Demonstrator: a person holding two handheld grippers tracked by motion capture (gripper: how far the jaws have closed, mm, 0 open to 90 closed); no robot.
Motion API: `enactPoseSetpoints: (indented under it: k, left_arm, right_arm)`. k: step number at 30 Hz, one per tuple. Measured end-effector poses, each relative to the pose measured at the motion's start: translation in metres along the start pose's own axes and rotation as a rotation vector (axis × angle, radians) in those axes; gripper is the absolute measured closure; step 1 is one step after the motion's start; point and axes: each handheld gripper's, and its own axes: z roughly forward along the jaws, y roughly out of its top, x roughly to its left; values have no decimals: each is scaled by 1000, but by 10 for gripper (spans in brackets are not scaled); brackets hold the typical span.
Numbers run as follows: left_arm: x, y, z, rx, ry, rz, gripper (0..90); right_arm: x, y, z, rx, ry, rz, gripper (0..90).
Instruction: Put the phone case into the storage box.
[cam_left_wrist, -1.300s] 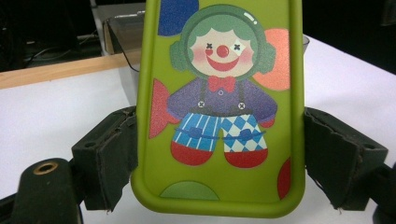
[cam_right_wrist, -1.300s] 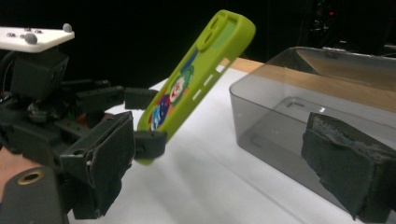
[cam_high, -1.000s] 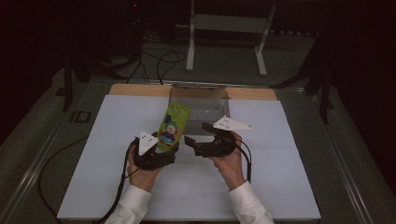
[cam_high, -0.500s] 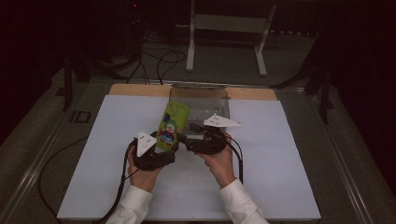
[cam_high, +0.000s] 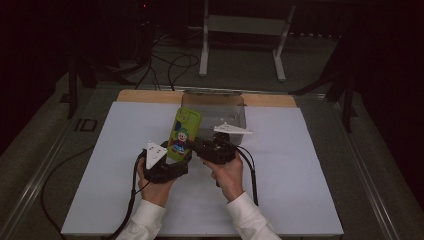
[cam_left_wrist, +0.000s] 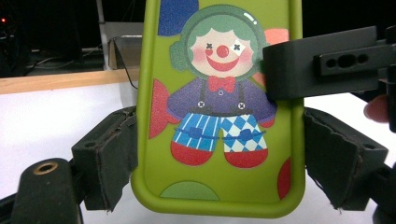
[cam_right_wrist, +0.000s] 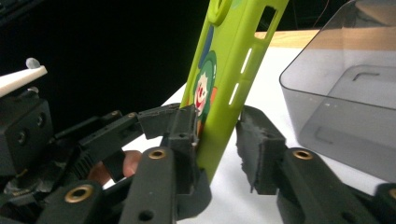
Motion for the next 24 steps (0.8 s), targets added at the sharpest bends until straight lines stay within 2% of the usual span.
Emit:
enactPoseSetpoints:
  k: [3, 7, 13, 19, 24]
  left_arm:
    - [-1, -1, 0, -8, 13, -11, 160]
    - [-3, -4, 1, -13, 25, -46, 160]
    - [-5, -7, 2, -8, 39, -68, 160]
    - [-4, -6, 3, 2, 11, -79, 156]
    - [-3, -3, 3, 7, 2, -61, 149]
  right_arm:
    - [1, 0, 1, -3, 3, 6, 729]
    - [2, -1, 3, 3, -3, 26, 733]
    - [2, -2, 5, 12, -6, 47, 767]
    - [3, -2, 3, 20, -15, 48, 783]
    - [5, -1, 2, 1, -16, 39, 784]
